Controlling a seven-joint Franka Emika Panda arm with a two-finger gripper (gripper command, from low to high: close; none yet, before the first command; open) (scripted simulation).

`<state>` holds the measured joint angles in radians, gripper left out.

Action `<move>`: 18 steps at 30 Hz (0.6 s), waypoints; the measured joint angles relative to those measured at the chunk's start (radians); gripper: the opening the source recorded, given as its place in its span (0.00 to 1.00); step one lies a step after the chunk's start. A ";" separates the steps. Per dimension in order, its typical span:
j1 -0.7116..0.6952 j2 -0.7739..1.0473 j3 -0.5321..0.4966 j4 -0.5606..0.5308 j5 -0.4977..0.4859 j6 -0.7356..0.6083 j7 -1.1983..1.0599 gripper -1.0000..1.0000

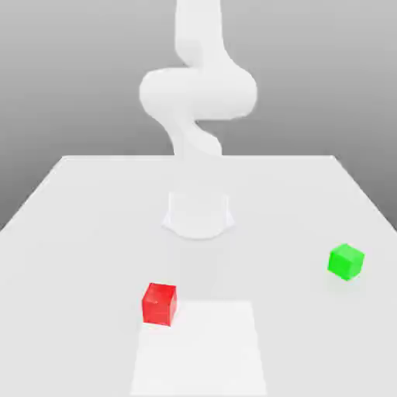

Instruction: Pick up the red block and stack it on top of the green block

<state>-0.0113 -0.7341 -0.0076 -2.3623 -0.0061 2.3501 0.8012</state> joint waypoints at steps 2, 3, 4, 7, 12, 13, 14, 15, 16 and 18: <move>-0.011 0.065 -0.008 -0.059 -0.006 0.048 0.001 0.50; -0.017 0.097 -0.012 -0.088 -0.008 0.072 0.001 0.50; -0.022 0.129 -0.016 -0.116 -0.011 0.096 0.002 0.50; -0.039 0.224 -0.028 -0.202 -0.016 0.166 0.002 0.50; -0.067 0.390 -0.054 -0.350 -0.025 0.288 0.001 0.50; -0.072 0.426 -0.059 -0.382 -0.026 0.314 0.000 0.50; -0.074 0.464 -0.069 -0.413 -0.029 0.341 0.000 0.50; -0.080 0.504 -0.076 -0.447 -0.029 0.369 -0.002 0.50; -0.086 0.547 -0.082 -0.481 -0.028 0.400 -0.004 0.50; -0.095 0.663 -0.087 -0.518 -0.010 0.486 -0.020 0.50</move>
<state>-0.1060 -0.0712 -0.0943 -2.8807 -0.0163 2.8360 0.7814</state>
